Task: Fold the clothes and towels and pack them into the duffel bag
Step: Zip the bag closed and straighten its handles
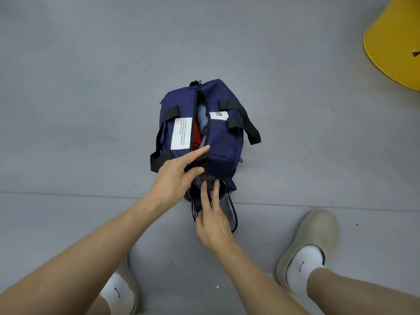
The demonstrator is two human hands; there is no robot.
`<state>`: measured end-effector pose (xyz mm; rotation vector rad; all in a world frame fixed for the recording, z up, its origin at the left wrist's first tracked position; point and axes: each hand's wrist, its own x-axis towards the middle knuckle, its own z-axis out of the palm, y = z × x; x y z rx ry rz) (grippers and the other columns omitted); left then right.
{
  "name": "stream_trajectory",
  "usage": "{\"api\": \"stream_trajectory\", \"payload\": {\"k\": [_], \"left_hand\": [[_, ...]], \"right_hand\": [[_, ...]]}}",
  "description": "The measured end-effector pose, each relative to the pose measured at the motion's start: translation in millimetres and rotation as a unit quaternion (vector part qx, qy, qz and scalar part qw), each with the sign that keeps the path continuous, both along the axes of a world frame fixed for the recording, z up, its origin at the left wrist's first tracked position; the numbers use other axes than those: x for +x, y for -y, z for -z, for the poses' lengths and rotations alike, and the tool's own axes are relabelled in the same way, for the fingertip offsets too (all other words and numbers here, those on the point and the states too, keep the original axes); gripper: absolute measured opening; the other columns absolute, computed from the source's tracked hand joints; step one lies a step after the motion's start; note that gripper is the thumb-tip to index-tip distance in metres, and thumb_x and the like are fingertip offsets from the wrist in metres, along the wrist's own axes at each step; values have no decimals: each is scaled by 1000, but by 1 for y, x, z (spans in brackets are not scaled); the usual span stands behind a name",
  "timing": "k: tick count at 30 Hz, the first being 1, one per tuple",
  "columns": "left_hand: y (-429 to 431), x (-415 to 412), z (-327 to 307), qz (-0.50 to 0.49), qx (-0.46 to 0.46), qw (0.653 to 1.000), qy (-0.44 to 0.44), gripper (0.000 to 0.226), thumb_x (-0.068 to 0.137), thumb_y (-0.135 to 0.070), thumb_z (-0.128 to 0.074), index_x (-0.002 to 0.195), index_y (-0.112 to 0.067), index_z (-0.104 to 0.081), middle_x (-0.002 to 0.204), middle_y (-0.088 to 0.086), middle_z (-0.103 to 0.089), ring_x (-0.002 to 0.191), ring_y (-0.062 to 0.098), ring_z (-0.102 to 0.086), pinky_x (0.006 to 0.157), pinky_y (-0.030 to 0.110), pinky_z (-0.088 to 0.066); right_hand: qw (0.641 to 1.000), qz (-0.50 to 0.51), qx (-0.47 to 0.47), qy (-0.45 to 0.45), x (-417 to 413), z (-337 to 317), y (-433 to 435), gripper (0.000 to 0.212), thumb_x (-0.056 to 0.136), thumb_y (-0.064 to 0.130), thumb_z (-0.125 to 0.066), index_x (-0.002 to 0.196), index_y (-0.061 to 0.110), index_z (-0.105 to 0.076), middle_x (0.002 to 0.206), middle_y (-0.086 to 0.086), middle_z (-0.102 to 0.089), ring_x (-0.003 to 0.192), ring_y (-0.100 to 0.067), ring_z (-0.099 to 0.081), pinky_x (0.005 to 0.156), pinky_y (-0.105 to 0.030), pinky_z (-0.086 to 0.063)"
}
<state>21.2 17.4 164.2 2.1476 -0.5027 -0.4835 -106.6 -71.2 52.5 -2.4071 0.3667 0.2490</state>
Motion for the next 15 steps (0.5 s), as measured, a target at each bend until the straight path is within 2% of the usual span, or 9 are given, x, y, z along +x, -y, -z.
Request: {"api": "stream_trajectory", "payload": {"k": [2, 5, 7, 10, 13, 15], "left_hand": [[2, -3, 3, -9, -7, 1000, -7, 59, 98, -17, -61, 135, -60, -49, 60, 6, -48, 53, 12, -39, 60, 38, -52], [3, -2, 4, -12, -7, 1000, -14, 59, 97, -16, -62, 135, -60, -50, 54, -6, -41, 53, 13, -37, 59, 34, -50], [2, -1, 4, -12, -8, 1000, -21, 58, 96, -17, -63, 134, -59, -51, 55, -4, -42, 53, 13, -37, 59, 35, -50], [4, -2, 4, -18, -7, 999, -29, 54, 96, -19, -63, 132, -58, -54, 59, 4, -50, 53, 14, -41, 62, 38, -53], [5, 0, 3, -22, -10, 999, -31, 53, 95, -21, -65, 130, -58, -55, 68, 8, -60, 53, 15, -44, 64, 38, -54], [3, 2, 3, -22, -12, 999, -29, 52, 94, -21, -65, 130, -57, -55, 63, -2, -59, 52, 10, -44, 62, 32, -50]], "right_hand": [[999, 31, 19, -8, -8, 8, -8, 87, 98, 16, -47, 156, 36, 14, 163, -2, 28, 95, -24, -59, 66, -31, -52], [997, 40, 42, -53, -15, 20, -17, 80, 99, 18, -42, 157, 34, 11, 165, 1, 22, 112, -23, -57, 76, -32, -53], [995, 36, 38, -80, -8, 29, -12, 74, 100, 19, -42, 160, 25, 1, 164, 0, 25, 125, -24, -51, 84, -33, -52], [993, 13, 25, -111, 11, 38, -3, 72, 101, 20, -45, 160, 18, -4, 162, -13, 26, 140, -32, -38, 96, -36, -51], [991, 2, 22, -129, 23, 39, -6, 73, 102, 21, -46, 160, 18, -2, 162, -18, 24, 142, -37, -33, 101, -38, -48], [991, 4, 25, -131, 31, 39, -8, 70, 102, 21, -44, 160, 17, -5, 163, -20, 19, 136, -40, -41, 97, -39, -51]]}}
